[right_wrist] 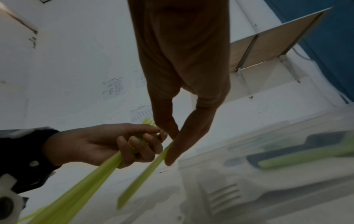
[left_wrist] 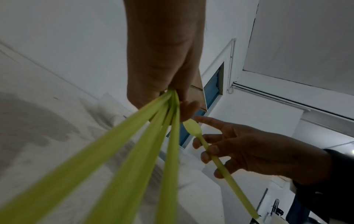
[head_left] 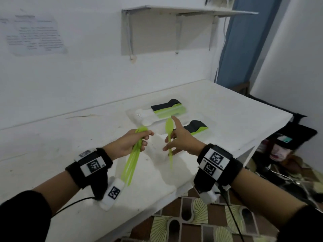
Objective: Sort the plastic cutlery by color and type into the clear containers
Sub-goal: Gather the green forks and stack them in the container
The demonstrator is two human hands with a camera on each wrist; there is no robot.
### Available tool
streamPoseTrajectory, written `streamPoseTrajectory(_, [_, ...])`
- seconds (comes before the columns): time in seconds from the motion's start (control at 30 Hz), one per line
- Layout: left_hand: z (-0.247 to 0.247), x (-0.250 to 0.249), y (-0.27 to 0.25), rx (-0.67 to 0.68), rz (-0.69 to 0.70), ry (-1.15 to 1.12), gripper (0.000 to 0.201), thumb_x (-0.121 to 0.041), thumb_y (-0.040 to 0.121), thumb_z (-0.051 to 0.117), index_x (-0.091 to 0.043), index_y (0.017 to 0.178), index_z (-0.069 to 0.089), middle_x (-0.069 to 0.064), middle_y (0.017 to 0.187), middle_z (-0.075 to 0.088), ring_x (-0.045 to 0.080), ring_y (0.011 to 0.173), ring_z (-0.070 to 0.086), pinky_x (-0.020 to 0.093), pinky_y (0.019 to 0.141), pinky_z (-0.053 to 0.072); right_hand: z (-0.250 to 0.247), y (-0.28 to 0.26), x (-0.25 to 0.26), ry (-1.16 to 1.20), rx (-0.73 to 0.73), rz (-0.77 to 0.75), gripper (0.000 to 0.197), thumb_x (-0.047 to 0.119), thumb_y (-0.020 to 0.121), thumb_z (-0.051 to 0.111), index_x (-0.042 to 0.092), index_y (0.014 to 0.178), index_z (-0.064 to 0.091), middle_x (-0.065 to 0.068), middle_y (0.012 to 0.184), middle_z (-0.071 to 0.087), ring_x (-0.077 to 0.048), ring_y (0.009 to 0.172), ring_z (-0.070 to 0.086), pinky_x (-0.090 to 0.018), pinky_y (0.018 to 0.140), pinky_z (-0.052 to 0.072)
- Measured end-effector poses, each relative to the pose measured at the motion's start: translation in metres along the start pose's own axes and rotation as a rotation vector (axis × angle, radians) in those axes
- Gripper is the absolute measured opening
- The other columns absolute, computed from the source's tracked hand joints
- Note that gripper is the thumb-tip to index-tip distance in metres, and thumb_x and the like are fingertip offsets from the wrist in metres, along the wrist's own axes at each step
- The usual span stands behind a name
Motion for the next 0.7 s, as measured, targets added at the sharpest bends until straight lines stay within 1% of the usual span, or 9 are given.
streamPoseTrajectory(0.03, [0.003,-0.005,0.005,-0.003,0.008,0.011,0.013,-0.015,0.095,0.051,-0.01,0.087,0.06,-0.003,0.063,0.042,0.005,0.041,0.042,0.015,0.038,0.038,-0.007,0.006,-0.001,0.029,0.005,0.004,0.112,-0.015,0.073,0.067,0.031,0.147,-0.004,-0.007,0.083,0.052,-0.017,0.065,0.058,-0.026,0.047,0.055])
streamPoseTrajectory(0.1, [0.007,-0.016,0.019,0.0,0.026,0.019,0.013,-0.015,0.095,0.051,-0.01,0.088,0.06,-0.004,0.064,0.044,0.005,0.042,0.043,0.015,0.039,0.039,-0.02,0.021,-0.002,0.072,0.026,0.003,0.103,-0.015,0.077,0.062,0.028,0.146,-0.001,-0.007,0.082,0.052,-0.021,0.067,0.062,-0.03,0.051,0.057])
streamPoseTrajectory(0.23, [0.009,-0.039,0.053,-0.019,0.048,0.067,0.014,-0.015,0.096,0.049,-0.01,0.087,0.059,-0.003,0.067,0.047,0.004,0.041,0.044,0.015,0.039,0.039,-0.047,0.054,0.002,0.072,0.021,-0.042,0.07,-0.009,0.085,0.054,0.021,0.136,0.016,-0.011,0.081,0.057,-0.015,0.053,0.065,-0.03,0.052,0.055])
streamPoseTrajectory(0.3, [0.012,-0.048,0.069,-0.022,0.039,0.129,0.014,-0.014,0.097,0.048,-0.009,0.088,0.058,-0.001,0.07,0.048,0.003,0.041,0.045,0.015,0.04,0.039,-0.063,0.07,0.007,0.085,0.006,-0.065,0.058,-0.009,0.086,0.054,0.017,0.128,0.022,-0.015,0.086,0.056,-0.021,0.057,0.065,-0.034,0.055,0.056])
streamPoseTrajectory(0.37, [0.017,-0.055,0.083,-0.004,0.027,0.189,0.014,-0.014,0.097,0.047,-0.009,0.09,0.058,0.0,0.076,0.052,0.003,0.043,0.046,0.014,0.04,0.039,-0.081,0.088,0.015,0.092,-0.019,-0.107,0.049,-0.01,0.087,0.051,0.015,0.119,0.024,-0.014,0.087,0.051,-0.025,0.059,0.063,-0.036,0.056,0.057])
streamPoseTrajectory(0.47, [0.027,-0.064,0.101,0.057,0.01,0.275,0.013,-0.016,0.097,0.047,-0.011,0.099,0.059,0.002,0.092,0.062,0.005,0.051,0.049,0.013,0.042,0.038,-0.104,0.12,0.028,0.115,-0.052,-0.176,0.05,-0.011,0.088,0.049,0.018,0.116,0.02,-0.009,0.081,0.048,-0.023,0.061,0.062,-0.038,0.058,0.057])
streamPoseTrajectory(0.57, [0.037,-0.075,0.119,0.088,0.001,0.29,0.02,-0.02,0.097,0.047,-0.012,0.113,0.056,0.002,0.103,0.064,0.004,0.054,0.055,0.013,0.045,0.039,-0.119,0.151,0.034,0.186,-0.077,-0.198,0.069,-0.014,0.085,0.052,0.021,0.133,0.016,-0.009,0.077,0.051,-0.022,0.066,0.061,-0.042,0.066,0.057])
streamPoseTrajectory(0.63, [0.043,-0.082,0.13,0.085,-0.004,0.34,0.024,-0.023,0.097,0.048,-0.013,0.117,0.055,0.001,0.105,0.065,0.003,0.055,0.055,0.012,0.045,0.038,-0.124,0.168,0.035,0.232,-0.082,-0.203,0.074,-0.014,0.084,0.053,0.025,0.137,0.019,-0.009,0.078,0.051,-0.021,0.07,0.062,-0.042,0.067,0.057])
streamPoseTrajectory(0.7, [0.045,-0.087,0.14,0.058,-0.002,0.414,0.024,-0.024,0.094,0.053,-0.014,0.116,0.058,-0.001,0.102,0.067,0.003,0.057,0.051,0.012,0.045,0.035,-0.128,0.183,0.036,0.269,-0.091,-0.212,0.069,-0.013,0.085,0.053,0.023,0.136,0.024,-0.009,0.077,0.051,-0.021,0.075,0.063,-0.044,0.067,0.057])
Point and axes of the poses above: each hand's wrist, its own y-axis towards the middle knuckle, its own z-axis out of the palm, x = y × z, the point moved 5 cm from there along y, towards the middle knuckle
